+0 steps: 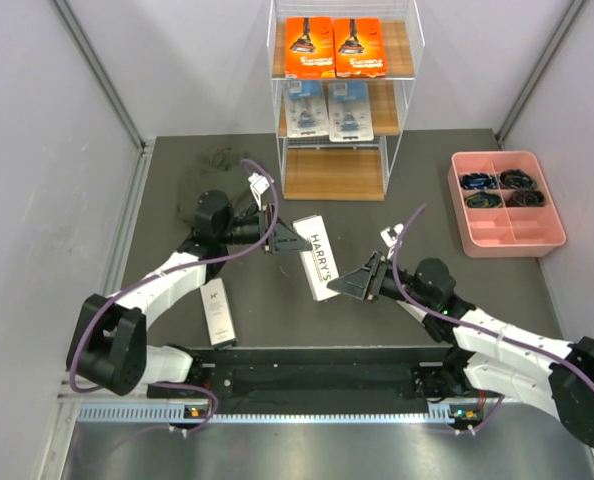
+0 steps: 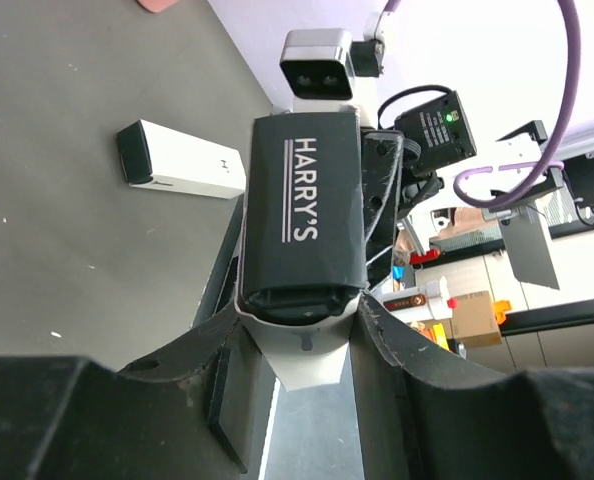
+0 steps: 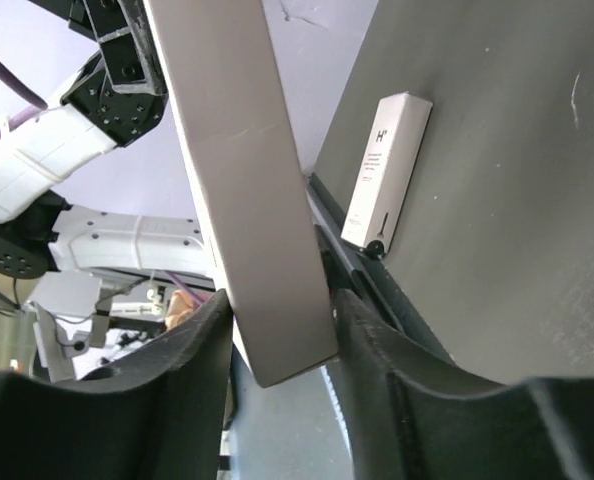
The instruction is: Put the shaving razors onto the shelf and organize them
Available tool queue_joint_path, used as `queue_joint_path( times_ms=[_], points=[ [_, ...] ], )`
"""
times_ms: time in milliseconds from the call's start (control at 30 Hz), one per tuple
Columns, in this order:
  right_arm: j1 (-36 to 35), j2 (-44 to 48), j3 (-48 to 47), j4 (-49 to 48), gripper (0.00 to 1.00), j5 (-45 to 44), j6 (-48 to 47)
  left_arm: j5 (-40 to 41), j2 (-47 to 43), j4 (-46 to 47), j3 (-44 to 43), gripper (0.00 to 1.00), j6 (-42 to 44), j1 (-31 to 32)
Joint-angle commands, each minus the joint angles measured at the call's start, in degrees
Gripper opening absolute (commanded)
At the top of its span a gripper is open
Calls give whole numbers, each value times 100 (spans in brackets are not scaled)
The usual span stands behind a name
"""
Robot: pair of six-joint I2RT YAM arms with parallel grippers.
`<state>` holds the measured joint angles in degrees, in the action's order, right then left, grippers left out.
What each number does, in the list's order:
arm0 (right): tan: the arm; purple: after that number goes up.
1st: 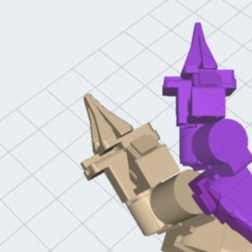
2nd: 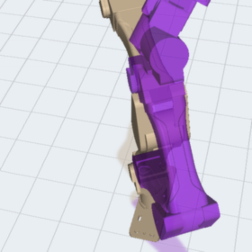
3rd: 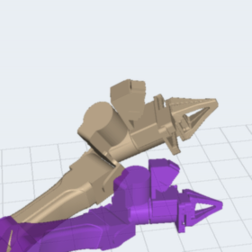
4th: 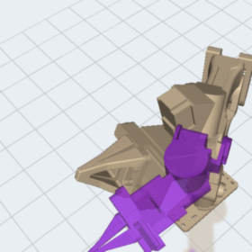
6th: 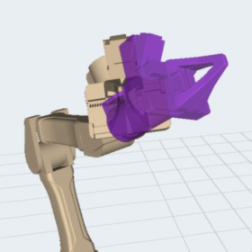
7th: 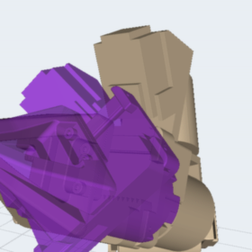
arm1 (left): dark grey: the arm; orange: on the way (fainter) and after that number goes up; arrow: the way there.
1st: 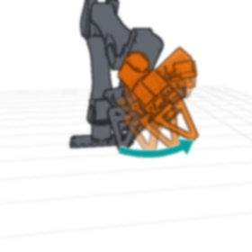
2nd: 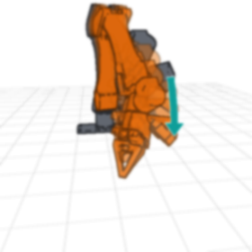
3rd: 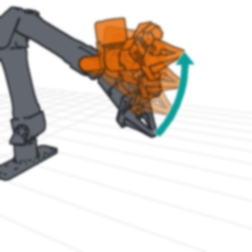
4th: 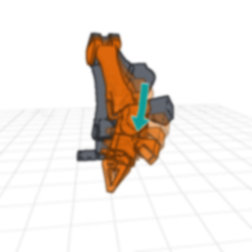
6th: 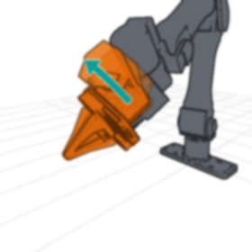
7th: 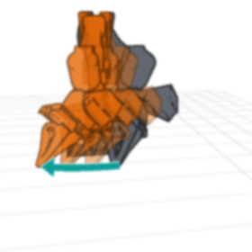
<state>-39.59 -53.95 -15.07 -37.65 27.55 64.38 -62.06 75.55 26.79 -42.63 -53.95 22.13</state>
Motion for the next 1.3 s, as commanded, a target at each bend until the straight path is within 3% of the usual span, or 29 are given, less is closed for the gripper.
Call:
queue_joint_path(
  times_ms=[0,233,267,333,367,400,533,633,733,900,1267],
  points=[
    [-13,-1,-49,-621,37,93,101,186,-67,415,-105,42,52,19],
    [-13,209,13,-402,22,-30,84,353,-5,389,-114,50,60,19],
    [-5,279,22,-366,21,-48,84,361,12,380,-105,58,78,19],
    [-13,341,22,-261,18,-100,48,361,21,258,-114,65,183,19],
    [-13,394,30,-234,17,-118,40,370,30,187,-122,78,218,19],
    [-13,421,30,-217,13,-136,40,423,30,108,-123,83,271,19],
    [-13,491,39,-138,6,-171,31,633,-58,-392,-123,98,604,19],
    [-13,509,57,-120,5,-215,48,905,-110,-831,-210,99,998,11],
    [-13,526,48,-94,3,-267,48,1274,-146,-1876,-456,99,1613,2],
    [-13,596,48,222,0,-399,22,2320,-418,-2992,-553,99,2195,-33],
    [-5,658,101,1066,0,-900,-40,3603,-1173,-3944,-597,99,2759,-60]
  ],
)
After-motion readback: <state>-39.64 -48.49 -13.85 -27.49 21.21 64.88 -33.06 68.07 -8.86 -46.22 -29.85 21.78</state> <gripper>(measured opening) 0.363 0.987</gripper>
